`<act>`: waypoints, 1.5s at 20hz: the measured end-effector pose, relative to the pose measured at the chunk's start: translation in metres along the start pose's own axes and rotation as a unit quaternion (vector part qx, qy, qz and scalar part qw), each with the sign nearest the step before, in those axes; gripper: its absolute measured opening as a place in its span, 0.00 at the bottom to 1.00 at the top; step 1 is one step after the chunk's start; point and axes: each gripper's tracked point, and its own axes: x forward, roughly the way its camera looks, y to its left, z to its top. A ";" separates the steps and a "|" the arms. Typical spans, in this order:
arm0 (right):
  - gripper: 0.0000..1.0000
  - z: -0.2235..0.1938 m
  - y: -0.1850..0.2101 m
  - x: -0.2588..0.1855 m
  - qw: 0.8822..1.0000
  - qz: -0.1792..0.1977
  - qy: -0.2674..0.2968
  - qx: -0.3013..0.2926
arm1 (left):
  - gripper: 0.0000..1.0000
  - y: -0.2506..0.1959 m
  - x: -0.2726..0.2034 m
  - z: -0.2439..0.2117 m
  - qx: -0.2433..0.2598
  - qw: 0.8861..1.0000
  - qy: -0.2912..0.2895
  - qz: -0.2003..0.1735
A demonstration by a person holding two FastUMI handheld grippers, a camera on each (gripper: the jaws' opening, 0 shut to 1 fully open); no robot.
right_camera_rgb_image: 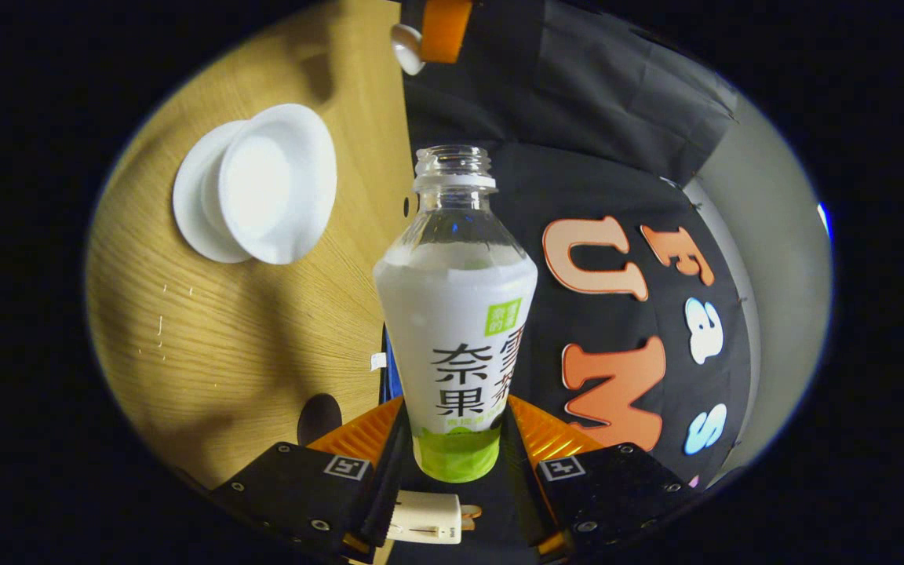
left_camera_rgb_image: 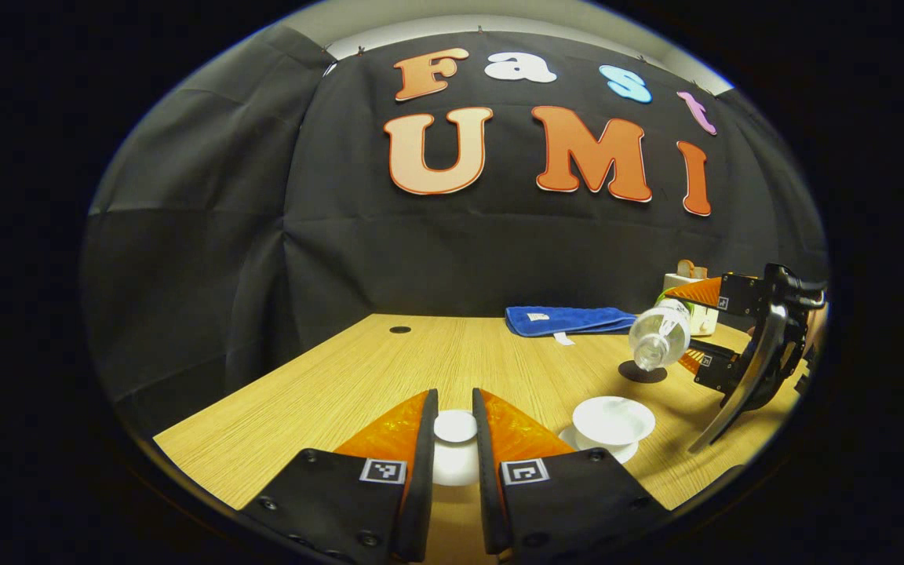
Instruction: Open the teacup lid with one hand, grasp the water bottle and pour water into the teacup with the other hand; after pouring, place the water bottle on the coaster and then close the teacup lid.
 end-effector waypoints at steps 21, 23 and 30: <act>0.64 -0.093 -0.006 0.042 0.788 0.072 0.094 0.604 | 0.30 -0.061 -0.001 0.031 -0.012 0.998 -0.035 -0.046; 0.64 -0.100 0.014 0.048 0.764 0.090 0.112 0.629 | 0.30 -0.069 0.000 0.034 -0.021 0.997 -0.040 -0.058; 0.64 -0.106 0.055 0.050 0.739 0.126 0.147 0.646 | 0.30 -0.088 0.010 0.038 -0.041 0.995 -0.039 -0.077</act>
